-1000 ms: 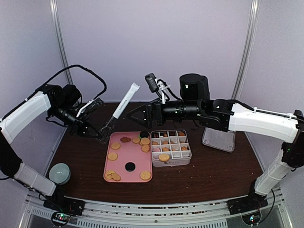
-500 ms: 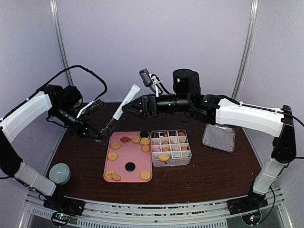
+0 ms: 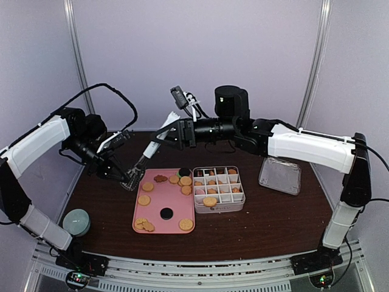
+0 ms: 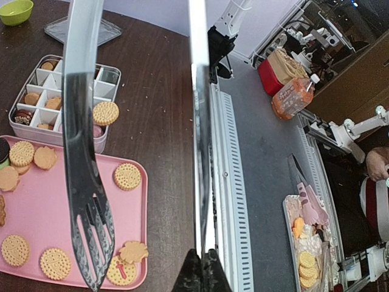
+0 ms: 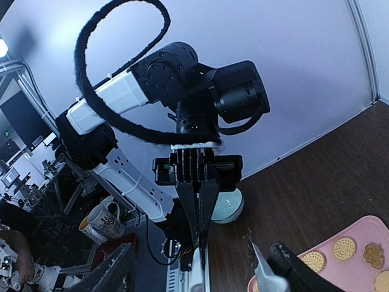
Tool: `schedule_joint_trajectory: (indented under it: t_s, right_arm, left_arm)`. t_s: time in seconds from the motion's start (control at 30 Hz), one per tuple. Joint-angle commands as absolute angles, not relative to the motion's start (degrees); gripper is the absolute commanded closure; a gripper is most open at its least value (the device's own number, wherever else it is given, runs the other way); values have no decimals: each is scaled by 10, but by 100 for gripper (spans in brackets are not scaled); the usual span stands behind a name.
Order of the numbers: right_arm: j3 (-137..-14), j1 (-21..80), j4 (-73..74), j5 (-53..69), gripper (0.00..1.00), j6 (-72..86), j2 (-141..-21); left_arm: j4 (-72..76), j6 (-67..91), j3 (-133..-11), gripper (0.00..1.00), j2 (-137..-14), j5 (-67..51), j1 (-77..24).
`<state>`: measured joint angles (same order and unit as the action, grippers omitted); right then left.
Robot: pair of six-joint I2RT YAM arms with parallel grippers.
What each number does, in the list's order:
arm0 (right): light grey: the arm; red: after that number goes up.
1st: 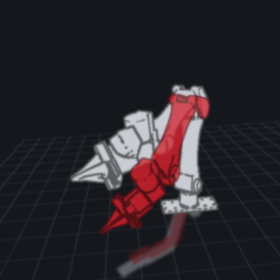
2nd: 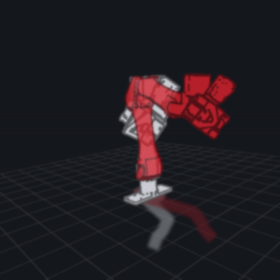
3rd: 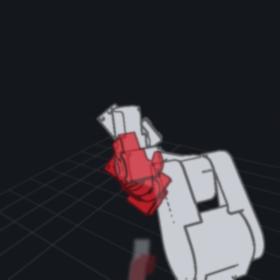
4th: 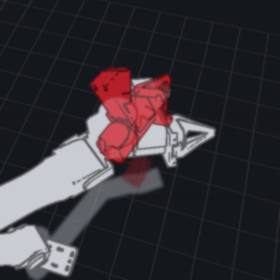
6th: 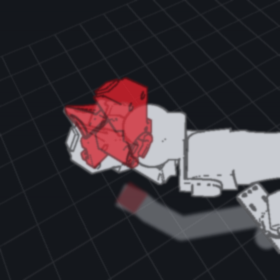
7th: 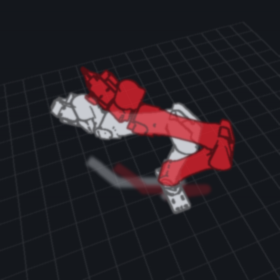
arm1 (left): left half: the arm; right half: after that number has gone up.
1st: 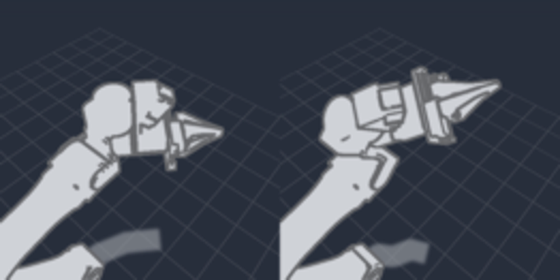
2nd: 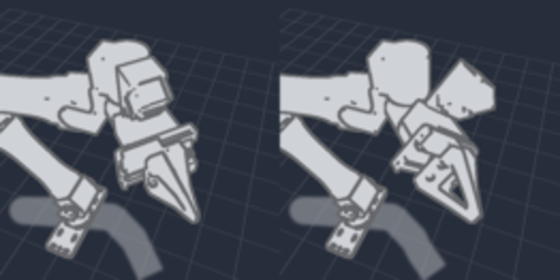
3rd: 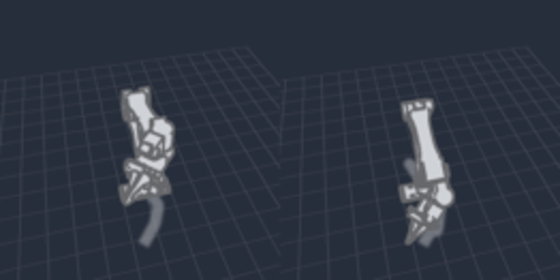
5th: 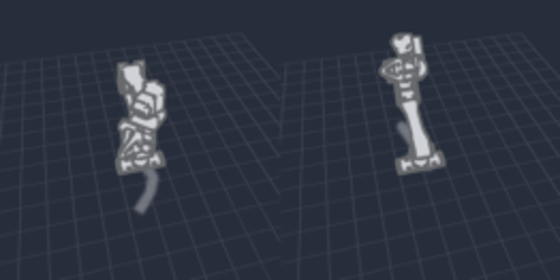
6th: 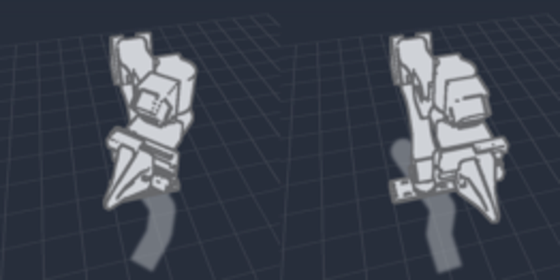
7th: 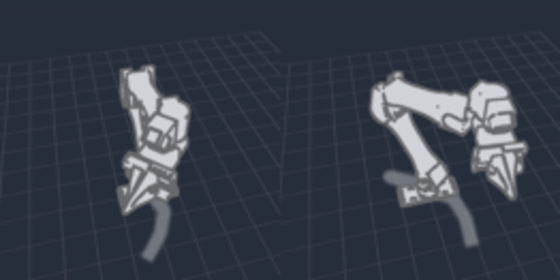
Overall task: Pack the cookies
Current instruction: Pass from the left arm to the right
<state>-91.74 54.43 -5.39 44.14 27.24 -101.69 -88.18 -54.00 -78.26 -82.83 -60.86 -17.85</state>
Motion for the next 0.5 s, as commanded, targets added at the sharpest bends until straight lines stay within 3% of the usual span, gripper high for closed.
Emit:
schedule_joint_trajectory:
  t_s: [0.0, 0.47]
  right_arm:
    - [-927, 549, -63, 489, 28, 278, -1026]
    - [-987, 549, -25, 540, 45, 290, -1073]
  left_arm:
    - [-904, -569, -800, 100, -833, -639, -181]
    - [-947, -602, -807, 100, -829, -627, -199]
